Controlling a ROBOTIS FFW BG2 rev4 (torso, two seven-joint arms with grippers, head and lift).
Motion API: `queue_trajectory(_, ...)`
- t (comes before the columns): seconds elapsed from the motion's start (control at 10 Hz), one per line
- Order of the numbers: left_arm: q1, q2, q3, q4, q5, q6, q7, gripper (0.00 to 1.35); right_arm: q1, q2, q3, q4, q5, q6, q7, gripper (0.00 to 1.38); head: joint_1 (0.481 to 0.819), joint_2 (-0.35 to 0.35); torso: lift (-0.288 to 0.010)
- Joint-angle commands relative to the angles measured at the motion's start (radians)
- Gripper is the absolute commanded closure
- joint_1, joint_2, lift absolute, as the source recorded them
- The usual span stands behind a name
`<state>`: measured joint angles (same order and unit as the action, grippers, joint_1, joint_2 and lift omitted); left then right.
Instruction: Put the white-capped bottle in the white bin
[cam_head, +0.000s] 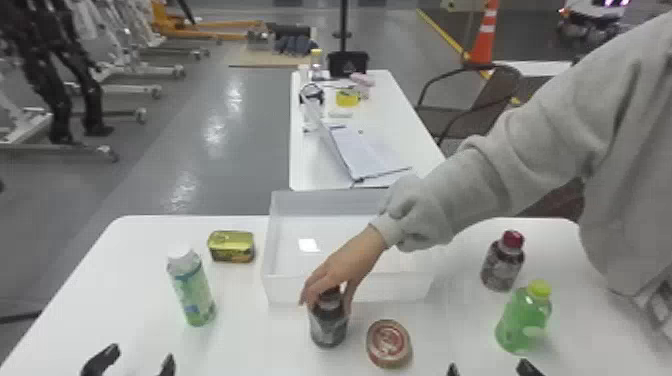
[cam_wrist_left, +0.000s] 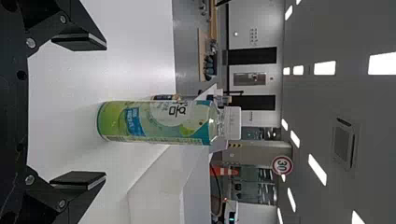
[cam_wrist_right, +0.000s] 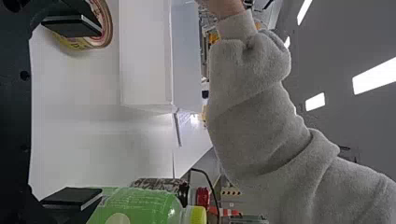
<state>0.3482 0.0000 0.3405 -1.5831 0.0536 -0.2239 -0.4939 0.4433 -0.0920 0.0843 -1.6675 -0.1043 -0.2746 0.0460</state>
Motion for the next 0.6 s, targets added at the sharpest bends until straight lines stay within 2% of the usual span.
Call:
queue_trajectory(0.0, 0.0, -0.003, 0.0, 0.0, 0.0, 0.0, 0.0, 0.3, 0.0, 0.0, 0.0, 0.0, 0.0, 0.0, 0.0, 0.09, 0.549, 0.0, -0.1)
queue_trajectory(0.5, 0.0, -0.003, 0.0, 0.0, 0.0, 0.0, 0.0, 0.3, 0.0, 0.0, 0.0, 0.0, 0.002, 0.0, 0.0, 0.09, 0.549, 0.0, -0.1)
